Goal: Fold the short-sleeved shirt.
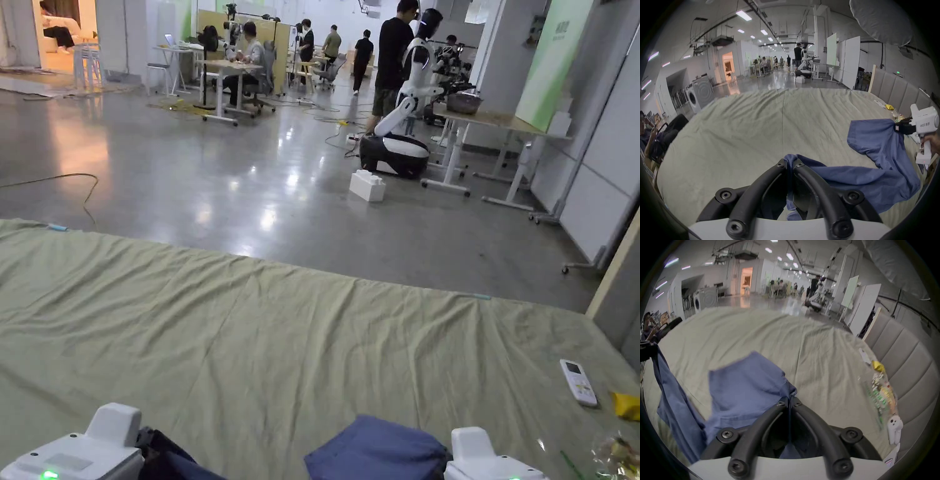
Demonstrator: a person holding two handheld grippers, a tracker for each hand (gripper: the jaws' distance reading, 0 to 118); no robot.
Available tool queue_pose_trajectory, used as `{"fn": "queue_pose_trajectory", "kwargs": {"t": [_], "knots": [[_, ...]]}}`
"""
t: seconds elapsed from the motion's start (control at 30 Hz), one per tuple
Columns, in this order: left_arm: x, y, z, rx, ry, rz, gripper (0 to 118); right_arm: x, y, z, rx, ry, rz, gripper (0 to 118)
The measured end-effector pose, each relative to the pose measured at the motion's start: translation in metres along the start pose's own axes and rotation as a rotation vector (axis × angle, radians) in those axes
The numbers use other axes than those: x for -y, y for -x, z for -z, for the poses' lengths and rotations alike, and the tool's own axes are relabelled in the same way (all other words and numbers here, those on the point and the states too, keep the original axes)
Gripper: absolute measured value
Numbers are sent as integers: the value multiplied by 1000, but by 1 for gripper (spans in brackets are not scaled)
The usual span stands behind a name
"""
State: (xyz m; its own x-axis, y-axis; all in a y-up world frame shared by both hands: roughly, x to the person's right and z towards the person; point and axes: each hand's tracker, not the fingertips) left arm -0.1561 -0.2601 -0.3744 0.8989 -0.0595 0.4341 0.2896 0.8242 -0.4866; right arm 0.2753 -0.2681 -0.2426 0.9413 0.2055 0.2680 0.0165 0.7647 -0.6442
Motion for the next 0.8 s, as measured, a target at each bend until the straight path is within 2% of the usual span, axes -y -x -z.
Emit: {"fn": "queue_pose_trajectory", "kwargs": {"t": [0.33,0.47,0.6,0.8], "knots": [[-70,28,-87,-37,-210,-34,6,-62,-39,-123,101,-283,31,3],[-99,47,-113,-63,-269,-39,6,-85,-61,-163,134,-363,95,3],[-131,64,-134,-86,-317,-60,6,-110,-78,-191,173,-445,75,3],[-181,85,-149,-112,-366,-59,6,-146,-100,-219,194,-499,113,3]]}}
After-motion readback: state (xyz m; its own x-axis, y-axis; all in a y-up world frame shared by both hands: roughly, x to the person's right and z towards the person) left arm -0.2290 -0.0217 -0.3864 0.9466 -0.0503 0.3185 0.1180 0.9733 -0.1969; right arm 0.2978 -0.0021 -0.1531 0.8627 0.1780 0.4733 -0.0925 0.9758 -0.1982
